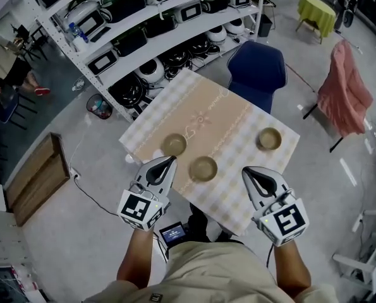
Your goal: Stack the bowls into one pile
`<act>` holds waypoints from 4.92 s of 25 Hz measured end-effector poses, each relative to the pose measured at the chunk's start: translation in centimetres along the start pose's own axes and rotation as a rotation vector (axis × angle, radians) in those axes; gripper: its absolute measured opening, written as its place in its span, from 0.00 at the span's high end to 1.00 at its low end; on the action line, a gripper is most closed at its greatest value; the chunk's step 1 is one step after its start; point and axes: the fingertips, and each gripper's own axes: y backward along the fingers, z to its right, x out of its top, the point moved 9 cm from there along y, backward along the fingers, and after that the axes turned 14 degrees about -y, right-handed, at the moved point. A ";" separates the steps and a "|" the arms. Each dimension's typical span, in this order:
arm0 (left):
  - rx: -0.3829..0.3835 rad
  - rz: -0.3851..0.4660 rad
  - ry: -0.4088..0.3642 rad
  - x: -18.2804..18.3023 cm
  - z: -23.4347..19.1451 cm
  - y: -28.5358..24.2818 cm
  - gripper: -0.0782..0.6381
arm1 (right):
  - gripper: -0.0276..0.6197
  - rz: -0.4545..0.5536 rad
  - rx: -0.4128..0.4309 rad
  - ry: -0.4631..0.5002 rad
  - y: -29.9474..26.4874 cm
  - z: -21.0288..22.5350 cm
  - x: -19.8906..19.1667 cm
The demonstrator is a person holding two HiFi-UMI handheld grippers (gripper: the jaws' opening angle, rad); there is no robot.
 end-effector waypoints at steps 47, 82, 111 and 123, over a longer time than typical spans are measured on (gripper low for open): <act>-0.020 -0.419 0.328 -31.5 -11.1 -13.8 0.86 | 0.95 -0.270 -0.083 -0.142 -18.1 7.6 -9.8; -0.276 -0.405 0.266 -24.9 -0.2 -16.3 0.86 | 0.95 -0.214 -0.183 -0.183 -9.9 11.0 -10.9; -0.293 -0.448 0.185 -26.7 3.7 -16.9 0.86 | 0.95 -0.242 -0.511 -0.211 -5.7 23.7 -17.7; -0.270 -0.447 0.110 -26.2 4.1 -17.7 0.80 | 0.95 -0.245 -0.707 -0.335 -6.3 33.4 -22.2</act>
